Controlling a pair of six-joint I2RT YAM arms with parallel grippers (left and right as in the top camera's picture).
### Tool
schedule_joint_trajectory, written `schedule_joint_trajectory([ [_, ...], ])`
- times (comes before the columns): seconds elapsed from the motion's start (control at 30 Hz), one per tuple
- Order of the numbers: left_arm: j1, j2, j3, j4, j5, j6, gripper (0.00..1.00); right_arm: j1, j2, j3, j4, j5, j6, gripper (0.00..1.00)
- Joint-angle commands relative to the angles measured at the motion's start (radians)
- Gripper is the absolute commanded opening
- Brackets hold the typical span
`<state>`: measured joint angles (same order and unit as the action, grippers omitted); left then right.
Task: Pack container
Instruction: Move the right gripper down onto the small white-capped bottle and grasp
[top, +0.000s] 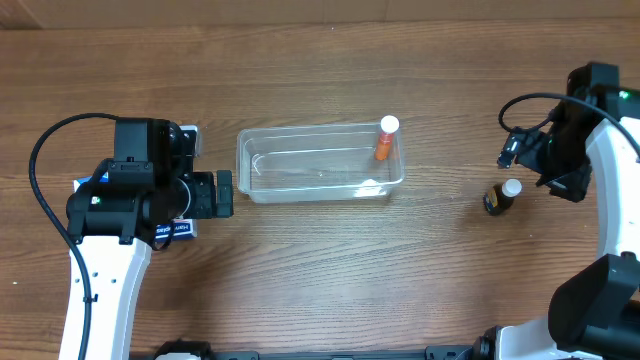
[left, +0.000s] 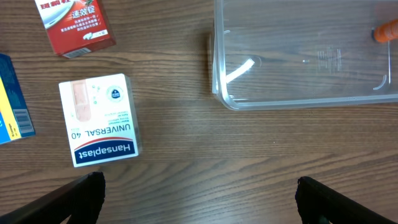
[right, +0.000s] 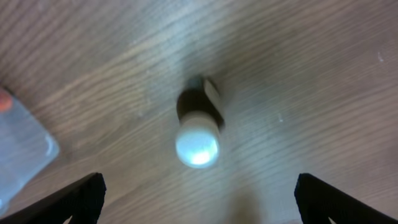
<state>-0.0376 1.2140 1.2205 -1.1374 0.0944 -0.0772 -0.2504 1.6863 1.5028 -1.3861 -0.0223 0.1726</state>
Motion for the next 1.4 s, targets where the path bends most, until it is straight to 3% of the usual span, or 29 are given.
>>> schedule_joint_trajectory([
  [0.0, -0.002, 0.003, 0.024, 0.001, 0.006, -0.016, 1.00, -0.001, 0.002, -0.103, 0.077, -0.006, -0.065, 1.00],
  [0.2, -0.002, 0.003, 0.024, 0.013, 0.007, -0.016, 1.00, 0.000, 0.035, -0.181, 0.189, -0.006, -0.192, 0.90],
  [0.27, -0.002, 0.003, 0.024, 0.012, 0.007, -0.016, 1.00, 0.000, 0.035, -0.182, 0.214, -0.007, -0.227, 0.78],
  [0.37, -0.002, 0.003, 0.024, 0.012, 0.007, -0.016, 1.00, 0.000, 0.035, -0.182, 0.219, -0.006, -0.230, 0.68],
  [0.4, -0.002, 0.003, 0.024, 0.012, 0.007, -0.016, 1.00, 0.000, 0.035, -0.182, 0.221, -0.006, -0.230, 0.54],
  [0.43, -0.002, 0.003, 0.024, 0.012, 0.007, -0.016, 1.00, 0.000, 0.035, -0.182, 0.222, -0.006, -0.230, 0.49],
  [0.6, -0.002, 0.003, 0.024, 0.012, 0.007, -0.016, 1.00, 0.000, 0.035, -0.182, 0.217, -0.007, -0.230, 0.35],
  [0.73, -0.002, 0.003, 0.024, 0.012, 0.007, -0.016, 1.00, 0.000, 0.035, -0.182, 0.205, -0.007, -0.230, 0.30],
  [0.87, -0.002, 0.003, 0.024, 0.012, 0.007, -0.016, 1.00, 0.000, 0.035, -0.182, 0.196, -0.007, -0.229, 0.38],
  [1.27, -0.002, 0.003, 0.024, 0.012, 0.007, -0.016, 1.00, 0.000, 0.035, -0.182, 0.160, -0.007, -0.226, 0.40],
  [1.37, -0.002, 0.003, 0.024, 0.012, 0.007, -0.016, 1.00, 0.000, 0.035, -0.182, 0.158, -0.010, -0.225, 0.29],
])
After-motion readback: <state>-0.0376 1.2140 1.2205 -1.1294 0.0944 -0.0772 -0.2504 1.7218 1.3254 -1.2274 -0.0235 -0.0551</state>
